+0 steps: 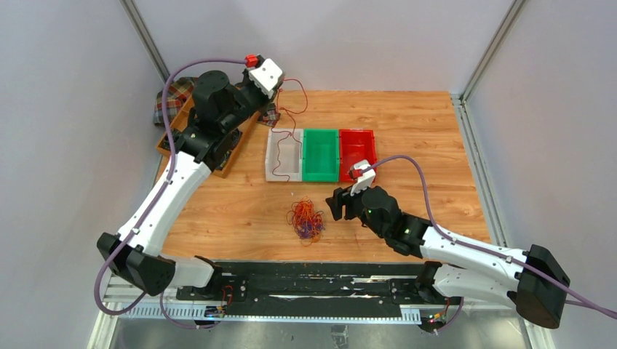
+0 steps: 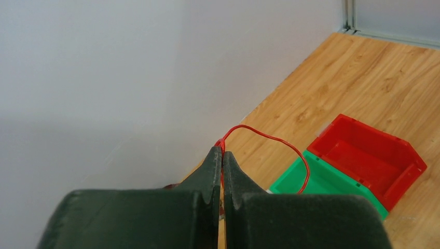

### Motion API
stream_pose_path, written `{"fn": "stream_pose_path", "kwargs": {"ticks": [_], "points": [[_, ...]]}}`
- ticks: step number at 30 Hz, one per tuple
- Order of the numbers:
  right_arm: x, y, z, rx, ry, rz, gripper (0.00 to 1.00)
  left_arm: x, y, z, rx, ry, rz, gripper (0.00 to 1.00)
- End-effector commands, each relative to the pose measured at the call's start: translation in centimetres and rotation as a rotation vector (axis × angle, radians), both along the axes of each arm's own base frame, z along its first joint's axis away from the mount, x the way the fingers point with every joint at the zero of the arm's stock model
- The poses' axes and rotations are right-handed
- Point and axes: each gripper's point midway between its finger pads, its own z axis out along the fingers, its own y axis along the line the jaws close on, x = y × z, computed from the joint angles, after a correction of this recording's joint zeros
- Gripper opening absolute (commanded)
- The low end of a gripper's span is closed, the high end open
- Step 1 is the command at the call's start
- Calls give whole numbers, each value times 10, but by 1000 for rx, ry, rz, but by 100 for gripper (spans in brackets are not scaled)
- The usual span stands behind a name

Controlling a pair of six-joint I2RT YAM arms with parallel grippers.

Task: Untangle the cables
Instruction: Place the cable in the bin.

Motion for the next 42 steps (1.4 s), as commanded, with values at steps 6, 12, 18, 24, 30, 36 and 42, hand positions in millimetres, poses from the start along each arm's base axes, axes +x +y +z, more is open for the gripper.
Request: {"fn": "stream_pose_path", "kwargs": {"ticks": [6, 12, 18, 24, 30, 36, 42], "points": [[4, -9, -7, -11, 1, -34, 64, 19, 3, 35, 16, -121, 44, 0], [4, -12, -10, -18, 8, -40, 64, 29, 9, 36, 35, -148, 76, 0], [6, -11, -15, -24, 20, -39, 64, 37, 9, 43, 58, -185, 76, 0], [8, -10, -15, -21, 21, -44, 64, 44, 9, 44, 61, -169, 79, 0], [7, -16, -19, -27, 28, -54, 64, 33, 11, -35, 147, -16, 55, 0], [7, -22, -21, -23, 35, -65, 64, 24, 25, -96, 235, 80, 86, 0], [6, -20, -24, -23, 51, -61, 64, 30, 37, -117, 258, 135, 156, 1]]}}
